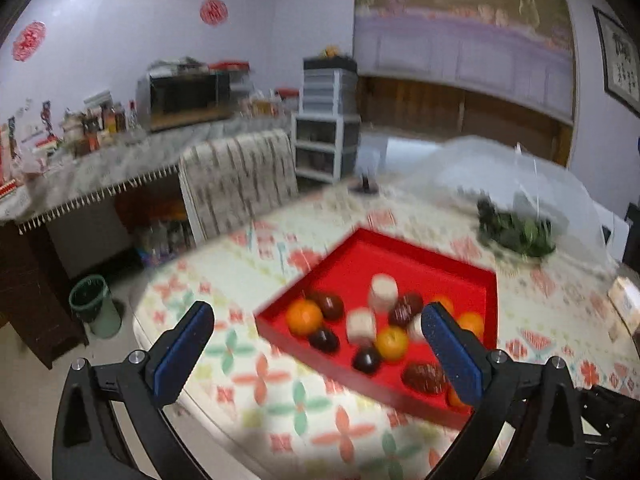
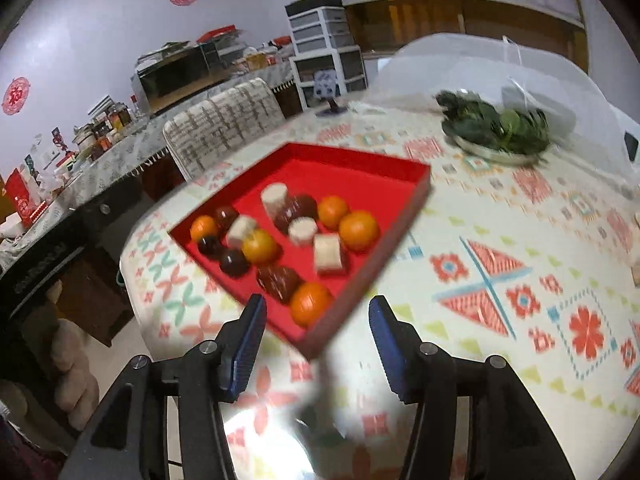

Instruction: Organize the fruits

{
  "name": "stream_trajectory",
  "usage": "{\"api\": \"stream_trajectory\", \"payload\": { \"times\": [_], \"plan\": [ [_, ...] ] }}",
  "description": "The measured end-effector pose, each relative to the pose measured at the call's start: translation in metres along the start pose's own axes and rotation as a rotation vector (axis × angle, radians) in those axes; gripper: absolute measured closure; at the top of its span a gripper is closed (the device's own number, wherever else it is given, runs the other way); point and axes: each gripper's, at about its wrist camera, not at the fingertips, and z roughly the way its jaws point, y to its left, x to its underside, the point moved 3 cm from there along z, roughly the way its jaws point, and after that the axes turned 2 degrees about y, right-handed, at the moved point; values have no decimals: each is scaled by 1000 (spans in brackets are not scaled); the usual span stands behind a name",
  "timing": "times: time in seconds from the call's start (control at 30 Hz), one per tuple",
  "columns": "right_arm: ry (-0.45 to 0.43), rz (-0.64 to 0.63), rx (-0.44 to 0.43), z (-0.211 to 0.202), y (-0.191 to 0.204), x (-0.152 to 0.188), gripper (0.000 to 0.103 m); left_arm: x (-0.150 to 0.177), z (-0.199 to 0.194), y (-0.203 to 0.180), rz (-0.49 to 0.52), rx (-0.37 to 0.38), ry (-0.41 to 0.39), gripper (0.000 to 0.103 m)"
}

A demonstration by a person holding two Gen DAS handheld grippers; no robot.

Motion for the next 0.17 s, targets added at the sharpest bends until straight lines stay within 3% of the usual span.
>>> {"api": "stream_trajectory", "payload": {
  "times": [0.17],
  "plan": [
    [2, 42, 5, -10, -15, 14, 44, 20, 9, -18, 16, 37, 129, 0]
  ]
}}
